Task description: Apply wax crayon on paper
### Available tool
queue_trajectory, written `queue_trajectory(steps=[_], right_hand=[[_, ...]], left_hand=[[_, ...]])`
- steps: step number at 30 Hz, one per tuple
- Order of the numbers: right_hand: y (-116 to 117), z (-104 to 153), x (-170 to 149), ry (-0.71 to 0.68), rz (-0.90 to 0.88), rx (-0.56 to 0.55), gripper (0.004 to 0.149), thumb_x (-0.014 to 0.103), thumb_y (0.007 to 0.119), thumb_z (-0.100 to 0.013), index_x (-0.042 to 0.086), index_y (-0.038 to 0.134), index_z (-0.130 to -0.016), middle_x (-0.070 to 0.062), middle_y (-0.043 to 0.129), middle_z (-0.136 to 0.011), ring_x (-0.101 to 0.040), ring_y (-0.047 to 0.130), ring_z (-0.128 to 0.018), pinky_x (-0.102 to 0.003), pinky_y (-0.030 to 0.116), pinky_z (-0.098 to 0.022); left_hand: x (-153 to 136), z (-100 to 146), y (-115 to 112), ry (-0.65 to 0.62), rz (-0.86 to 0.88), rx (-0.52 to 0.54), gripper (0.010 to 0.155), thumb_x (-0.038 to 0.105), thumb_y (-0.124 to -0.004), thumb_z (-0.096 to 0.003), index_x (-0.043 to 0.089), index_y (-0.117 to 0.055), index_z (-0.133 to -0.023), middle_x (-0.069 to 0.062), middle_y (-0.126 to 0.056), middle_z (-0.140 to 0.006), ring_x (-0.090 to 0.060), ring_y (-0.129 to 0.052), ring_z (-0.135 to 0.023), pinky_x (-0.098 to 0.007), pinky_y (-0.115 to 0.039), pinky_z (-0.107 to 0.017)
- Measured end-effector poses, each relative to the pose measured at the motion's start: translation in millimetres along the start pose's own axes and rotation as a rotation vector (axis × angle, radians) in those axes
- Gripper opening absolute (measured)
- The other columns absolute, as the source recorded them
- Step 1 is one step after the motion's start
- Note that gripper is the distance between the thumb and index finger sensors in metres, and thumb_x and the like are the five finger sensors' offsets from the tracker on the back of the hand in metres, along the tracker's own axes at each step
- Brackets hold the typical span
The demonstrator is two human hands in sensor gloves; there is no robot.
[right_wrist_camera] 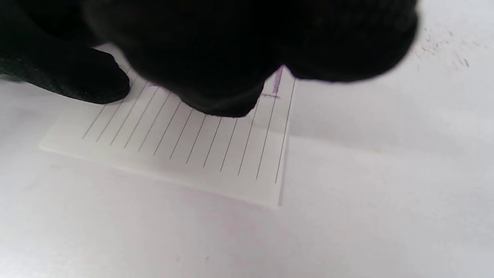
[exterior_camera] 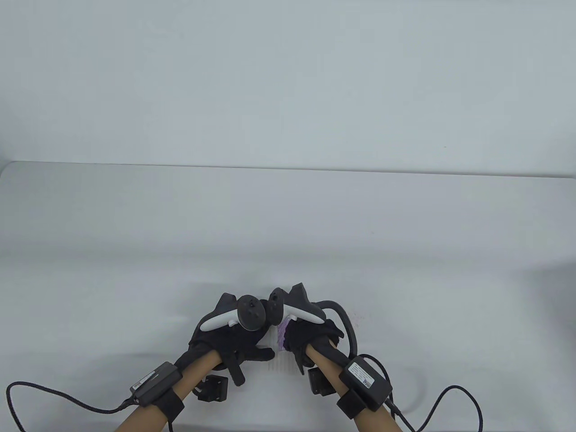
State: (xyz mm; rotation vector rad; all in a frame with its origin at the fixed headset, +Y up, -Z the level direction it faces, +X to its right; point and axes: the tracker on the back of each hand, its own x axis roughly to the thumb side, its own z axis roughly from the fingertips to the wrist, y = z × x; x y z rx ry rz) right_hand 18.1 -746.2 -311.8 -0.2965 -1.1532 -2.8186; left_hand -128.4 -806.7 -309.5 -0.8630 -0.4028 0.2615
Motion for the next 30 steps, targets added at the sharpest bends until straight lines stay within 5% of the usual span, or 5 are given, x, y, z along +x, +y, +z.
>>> queue_trajectory(steps=[7, 12, 19, 24, 30], right_hand=[[-17, -12, -26, 0.265, 0.078, -0.254, 0.042, 0.034, 0.075, -0.054, 0.006, 0.085, -0.084, -0.004, 0.099, -0.046, 0.000, 0.094, -0.014, -0.025, 0.087, -0.014], [2, 1, 0, -0.002, -0.013, 0.035, 0.042, 0.034, 0.075, -0.054, 0.005, 0.085, -0.084, -0.004, 0.099, -0.046, 0.000, 0.094, -0.014, -0.025, 0.087, -0.014], [-16, -12, -25, 0.267, 0.044, -0.224, 0.042, 0.034, 0.075, -0.054, 0.006, 0.085, -0.084, -0.005, 0.099, -0.046, -0.001, 0.094, -0.015, -0.025, 0.087, -0.014], [2, 0, -4, 0.005, -0.033, 0.057, 0.042, 0.034, 0.075, -0.054, 0.004, 0.085, -0.083, -0.004, 0.099, -0.044, 0.000, 0.094, -0.013, -0.025, 0.087, -0.013], [-15, -11, -31, 0.246, -0.017, -0.165, 0.042, 0.034, 0.075, -0.054, 0.005, 0.085, -0.083, -0.005, 0.099, -0.044, 0.000, 0.094, -0.013, -0.025, 0.087, -0.013]], left_hand=[[0, 0, 0, 0.000, 0.001, -0.001, 0.088, 0.057, -0.059, -0.0545, 0.042, 0.014, -0.102, 0.019, 0.028, -0.106, -0.011, 0.033, -0.100, -0.048, 0.024, -0.069], [0, 0, 0, -0.001, 0.003, -0.005, 0.088, 0.057, -0.059, -0.0545, 0.042, 0.014, -0.101, 0.019, 0.028, -0.106, -0.011, 0.033, -0.099, -0.048, 0.024, -0.069], [0, 0, 0, 0.000, 0.001, -0.002, 0.088, 0.057, -0.059, -0.0545, 0.042, 0.014, -0.101, 0.019, 0.028, -0.106, -0.011, 0.033, -0.099, -0.048, 0.024, -0.069], [0, 0, 0, 0.000, 0.002, -0.003, 0.088, 0.057, -0.059, -0.0546, 0.042, 0.014, -0.101, 0.019, 0.028, -0.106, -0.011, 0.033, -0.099, -0.048, 0.024, -0.069], [0, 0, 0, 0.000, -0.001, -0.001, 0.088, 0.057, -0.059, -0.0545, 0.042, 0.014, -0.102, 0.019, 0.028, -0.106, -0.011, 0.033, -0.099, -0.049, 0.024, -0.069]])
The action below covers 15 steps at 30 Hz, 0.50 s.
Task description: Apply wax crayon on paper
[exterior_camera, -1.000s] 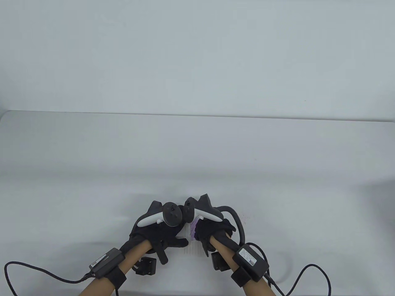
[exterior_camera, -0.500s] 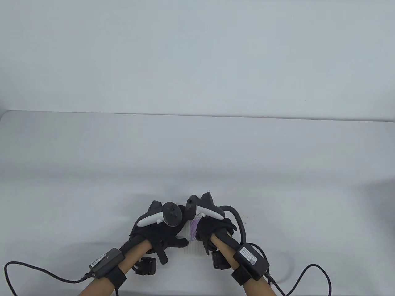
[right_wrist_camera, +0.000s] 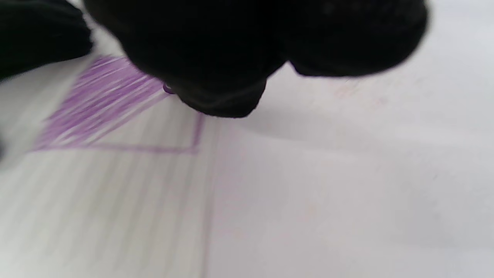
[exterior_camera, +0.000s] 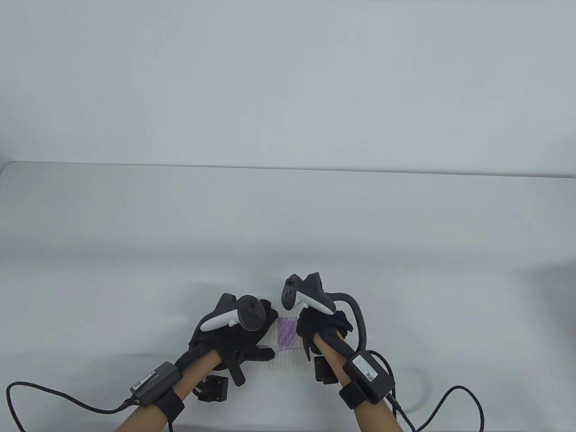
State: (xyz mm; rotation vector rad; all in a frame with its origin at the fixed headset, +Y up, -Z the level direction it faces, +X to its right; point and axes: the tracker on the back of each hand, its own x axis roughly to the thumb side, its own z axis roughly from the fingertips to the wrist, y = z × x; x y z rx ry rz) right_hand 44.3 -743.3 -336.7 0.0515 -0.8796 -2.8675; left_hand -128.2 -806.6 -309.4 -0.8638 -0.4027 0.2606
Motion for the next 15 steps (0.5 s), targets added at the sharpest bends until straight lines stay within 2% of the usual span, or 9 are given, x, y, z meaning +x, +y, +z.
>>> queue_trajectory(steps=[2, 3, 6, 7, 12, 14, 15], right_hand=[[1, 2, 3, -0.011, 0.052, -0.055, 0.042, 0.033, 0.075, -0.054, 0.005, 0.085, -0.083, -0.004, 0.099, -0.044, 0.000, 0.094, -0.013, -0.025, 0.087, -0.013], [3, 7, 7, -0.049, 0.054, -0.037, 0.043, 0.033, 0.075, -0.054, 0.004, 0.085, -0.084, -0.004, 0.099, -0.044, 0.000, 0.094, -0.012, -0.025, 0.087, -0.013], [13, 17, 20, -0.219, -0.004, 0.173, 0.043, 0.034, 0.075, -0.054, 0.005, 0.085, -0.083, -0.004, 0.099, -0.044, 0.001, 0.093, -0.013, -0.025, 0.087, -0.013], [13, 18, 21, -0.205, -0.008, 0.200, 0.043, 0.034, 0.075, -0.054, 0.004, 0.085, -0.083, -0.004, 0.099, -0.044, 0.000, 0.093, -0.013, -0.025, 0.086, -0.013], [-1, -2, 3, -0.026, -0.013, 0.029, 0.042, 0.034, 0.076, -0.054, 0.006, 0.086, -0.083, -0.004, 0.099, -0.044, 0.000, 0.093, -0.013, -0.025, 0.086, -0.013], [-2, -2, 5, 0.032, 0.071, -0.120, 0.042, 0.034, 0.076, -0.053, 0.006, 0.086, -0.083, -0.004, 0.099, -0.044, 0.000, 0.093, -0.013, -0.025, 0.086, -0.013], [-1, 0, 7, 0.015, 0.077, -0.104, 0.042, 0.034, 0.075, -0.054, 0.006, 0.086, -0.083, -0.003, 0.099, -0.044, 0.001, 0.093, -0.013, -0.025, 0.086, -0.013]], left_hand=[[0, 0, 0, 0.000, 0.000, 0.000, 0.088, 0.057, -0.059, -0.0545, 0.042, 0.014, -0.101, 0.019, 0.028, -0.106, -0.011, 0.033, -0.099, -0.048, 0.024, -0.069], [0, 0, 0, 0.000, 0.000, 0.000, 0.088, 0.057, -0.059, -0.0545, 0.042, 0.014, -0.102, 0.019, 0.028, -0.106, -0.011, 0.033, -0.099, -0.049, 0.024, -0.069], [0, 0, 0, -0.001, 0.002, -0.001, 0.088, 0.057, -0.059, -0.0544, 0.042, 0.014, -0.101, 0.019, 0.028, -0.106, -0.011, 0.033, -0.099, -0.048, 0.024, -0.069], [0, 0, 0, -0.001, 0.002, -0.001, 0.088, 0.057, -0.059, -0.0546, 0.042, 0.014, -0.101, 0.019, 0.028, -0.106, -0.011, 0.033, -0.099, -0.048, 0.024, -0.069], [0, 0, 0, 0.000, 0.001, 0.000, 0.088, 0.057, -0.059, -0.0545, 0.042, 0.014, -0.101, 0.018, 0.028, -0.106, -0.011, 0.033, -0.099, -0.049, 0.024, -0.069], [0, 0, 0, 0.000, -0.001, 0.000, 0.088, 0.057, -0.059, -0.0545, 0.042, 0.014, -0.102, 0.018, 0.028, -0.106, -0.012, 0.033, -0.099, -0.049, 0.024, -0.069], [0, 0, 0, 0.000, 0.000, 0.001, 0.088, 0.057, -0.058, -0.0545, 0.042, 0.014, -0.101, 0.019, 0.028, -0.106, -0.011, 0.033, -0.099, -0.049, 0.024, -0.069]])
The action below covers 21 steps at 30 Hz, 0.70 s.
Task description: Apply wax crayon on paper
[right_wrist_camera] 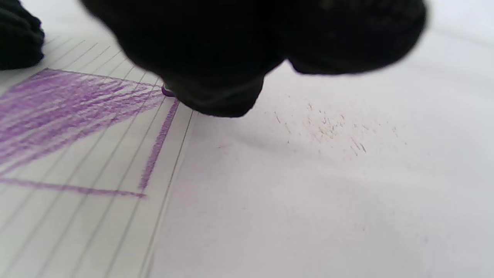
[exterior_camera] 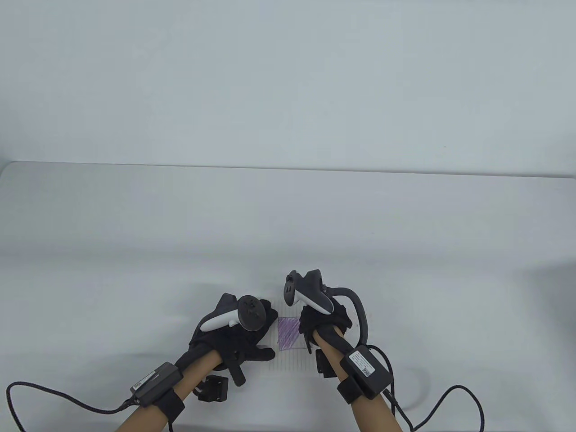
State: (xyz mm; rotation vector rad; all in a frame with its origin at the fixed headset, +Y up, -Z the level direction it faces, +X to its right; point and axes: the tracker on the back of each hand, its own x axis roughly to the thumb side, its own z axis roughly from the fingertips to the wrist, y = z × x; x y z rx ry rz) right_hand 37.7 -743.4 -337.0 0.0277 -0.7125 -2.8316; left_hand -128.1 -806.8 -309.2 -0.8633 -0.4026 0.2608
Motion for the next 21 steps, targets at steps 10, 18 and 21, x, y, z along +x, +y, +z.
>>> queue_trajectory(steps=[10, 18, 21], right_hand=[[0, -4, -6, 0.020, -0.065, 0.031, 0.042, 0.034, 0.075, -0.054, 0.006, 0.085, -0.084, -0.004, 0.099, -0.045, 0.000, 0.093, -0.013, -0.025, 0.086, -0.014], [11, 13, 0, -0.145, -0.118, 0.187, 0.042, 0.035, 0.075, -0.054, 0.006, 0.086, -0.083, -0.003, 0.099, -0.045, 0.000, 0.093, -0.014, -0.025, 0.086, -0.014], [7, 0, -13, -0.012, -0.125, 0.040, 0.042, 0.034, 0.076, -0.054, 0.006, 0.085, -0.083, -0.004, 0.099, -0.044, 0.000, 0.093, -0.013, -0.025, 0.086, -0.013]], left_hand=[[0, 0, 0, 0.000, -0.001, 0.000, 0.088, 0.057, -0.059, -0.0545, 0.042, 0.014, -0.102, 0.018, 0.028, -0.106, -0.012, 0.033, -0.099, -0.049, 0.024, -0.069], [0, 0, 0, -0.001, 0.000, -0.002, 0.088, 0.057, -0.059, -0.0546, 0.042, 0.014, -0.102, 0.018, 0.028, -0.106, -0.012, 0.033, -0.099, -0.049, 0.024, -0.068], [1, 0, 0, 0.001, -0.006, -0.001, 0.088, 0.056, -0.059, -0.0547, 0.041, 0.014, -0.102, 0.017, 0.028, -0.106, -0.012, 0.033, -0.100, -0.049, 0.023, -0.069]])
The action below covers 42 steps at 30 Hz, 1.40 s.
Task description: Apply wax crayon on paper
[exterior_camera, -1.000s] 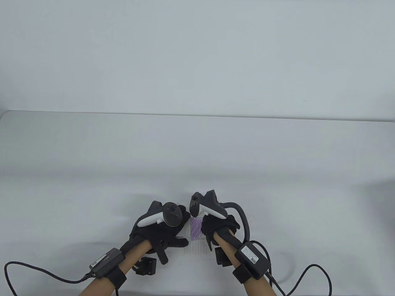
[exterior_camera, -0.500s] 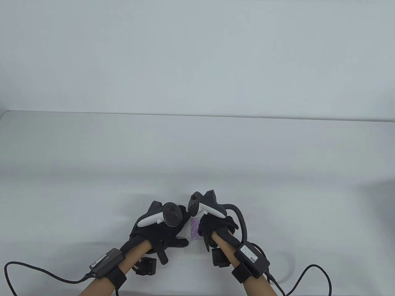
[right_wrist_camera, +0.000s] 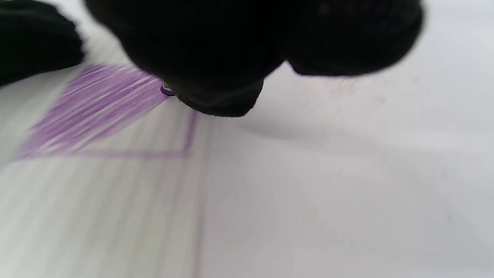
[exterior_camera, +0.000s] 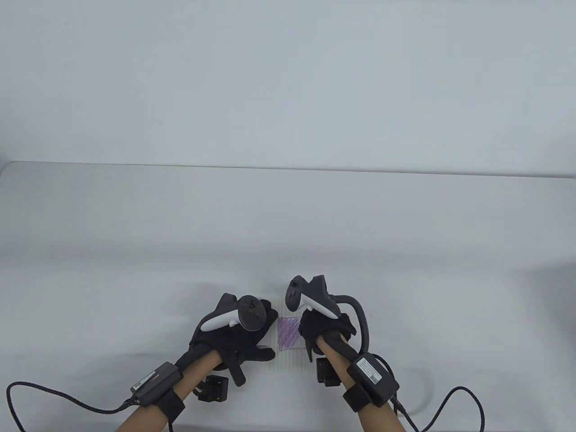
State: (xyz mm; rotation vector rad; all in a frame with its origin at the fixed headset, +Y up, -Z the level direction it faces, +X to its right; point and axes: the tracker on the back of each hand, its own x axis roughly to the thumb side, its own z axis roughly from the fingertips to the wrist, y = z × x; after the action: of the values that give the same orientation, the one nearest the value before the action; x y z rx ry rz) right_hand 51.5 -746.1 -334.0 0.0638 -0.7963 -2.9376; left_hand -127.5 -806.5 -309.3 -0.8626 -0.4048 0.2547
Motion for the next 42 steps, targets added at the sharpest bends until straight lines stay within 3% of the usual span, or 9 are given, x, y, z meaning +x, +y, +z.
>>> queue_trajectory(steps=[3, 7, 12, 18, 24, 30, 36, 40, 42], right_hand=[[2, 7, 7, -0.019, 0.093, -0.042, 0.043, 0.034, 0.075, -0.053, 0.006, 0.086, -0.083, -0.003, 0.099, -0.044, 0.001, 0.093, -0.013, -0.025, 0.086, -0.013], [12, 23, 23, -0.172, 0.061, 0.209, 0.042, 0.034, 0.075, -0.054, 0.005, 0.086, -0.083, -0.004, 0.099, -0.044, 0.000, 0.094, -0.013, -0.025, 0.086, -0.014], [1, 6, 12, 0.008, 0.161, -0.030, 0.042, 0.035, 0.076, -0.053, 0.006, 0.086, -0.083, -0.004, 0.099, -0.044, 0.000, 0.093, -0.013, -0.025, 0.086, -0.013], [12, 23, 28, -0.173, 0.082, 0.245, 0.042, 0.034, 0.075, -0.054, 0.005, 0.086, -0.083, -0.004, 0.099, -0.043, 0.000, 0.093, -0.013, -0.025, 0.086, -0.013], [-1, 3, 12, 0.039, 0.183, -0.010, 0.042, 0.035, 0.076, -0.054, 0.006, 0.086, -0.082, -0.003, 0.099, -0.043, 0.000, 0.093, -0.012, -0.025, 0.086, -0.013], [12, 22, 25, -0.153, 0.105, 0.243, 0.042, 0.034, 0.075, -0.054, 0.005, 0.086, -0.083, -0.004, 0.099, -0.043, 0.000, 0.093, -0.012, -0.025, 0.086, -0.013], [0, 6, 18, 0.014, 0.237, -0.010, 0.042, 0.035, 0.076, -0.053, 0.006, 0.086, -0.082, -0.003, 0.099, -0.043, 0.000, 0.093, -0.012, -0.025, 0.086, -0.013], [11, 22, 29, -0.151, 0.148, 0.211, 0.042, 0.034, 0.075, -0.054, 0.005, 0.086, -0.083, -0.003, 0.099, -0.043, 0.000, 0.093, -0.012, -0.025, 0.086, -0.013], [11, 24, 31, -0.131, 0.193, 0.176, 0.042, 0.034, 0.076, -0.054, 0.005, 0.087, -0.082, -0.004, 0.099, -0.043, -0.001, 0.093, -0.012, -0.025, 0.086, -0.013]], left_hand=[[0, 0, 0, 0.000, 0.000, 0.001, 0.088, 0.057, -0.059, -0.0547, 0.041, 0.014, -0.102, 0.018, 0.028, -0.106, -0.012, 0.033, -0.100, -0.049, 0.023, -0.069], [0, 0, 0, -0.001, 0.003, -0.002, 0.088, 0.057, -0.058, -0.0546, 0.042, 0.014, -0.101, 0.018, 0.028, -0.106, -0.012, 0.033, -0.099, -0.049, 0.024, -0.069], [0, 0, 0, 0.000, 0.002, 0.001, 0.088, 0.057, -0.058, -0.0547, 0.042, 0.014, -0.102, 0.018, 0.028, -0.106, -0.012, 0.033, -0.099, -0.049, 0.023, -0.069], [0, 0, 0, -0.002, 0.004, -0.002, 0.088, 0.057, -0.058, -0.0547, 0.042, 0.014, -0.102, 0.018, 0.029, -0.106, -0.012, 0.033, -0.099, -0.049, 0.024, -0.068], [0, 0, 0, -0.001, 0.004, 0.001, 0.088, 0.057, -0.058, -0.0546, 0.041, 0.014, -0.102, 0.018, 0.028, -0.106, -0.012, 0.033, -0.099, -0.049, 0.024, -0.069], [0, 0, 0, -0.002, 0.004, -0.002, 0.088, 0.057, -0.058, -0.0546, 0.042, 0.014, -0.102, 0.018, 0.028, -0.106, -0.012, 0.033, -0.099, -0.049, 0.024, -0.068], [0, 0, 0, -0.001, 0.002, 0.002, 0.088, 0.057, -0.058, -0.0547, 0.041, 0.014, -0.102, 0.018, 0.028, -0.106, -0.012, 0.033, -0.099, -0.049, 0.023, -0.069], [0, 0, 0, -0.001, 0.003, 0.000, 0.088, 0.057, -0.058, -0.0546, 0.042, 0.014, -0.102, 0.018, 0.028, -0.106, -0.012, 0.033, -0.099, -0.049, 0.024, -0.069], [0, 0, 0, -0.001, 0.003, -0.001, 0.088, 0.057, -0.059, -0.0546, 0.042, 0.014, -0.102, 0.018, 0.028, -0.106, -0.012, 0.033, -0.099, -0.049, 0.024, -0.068]])
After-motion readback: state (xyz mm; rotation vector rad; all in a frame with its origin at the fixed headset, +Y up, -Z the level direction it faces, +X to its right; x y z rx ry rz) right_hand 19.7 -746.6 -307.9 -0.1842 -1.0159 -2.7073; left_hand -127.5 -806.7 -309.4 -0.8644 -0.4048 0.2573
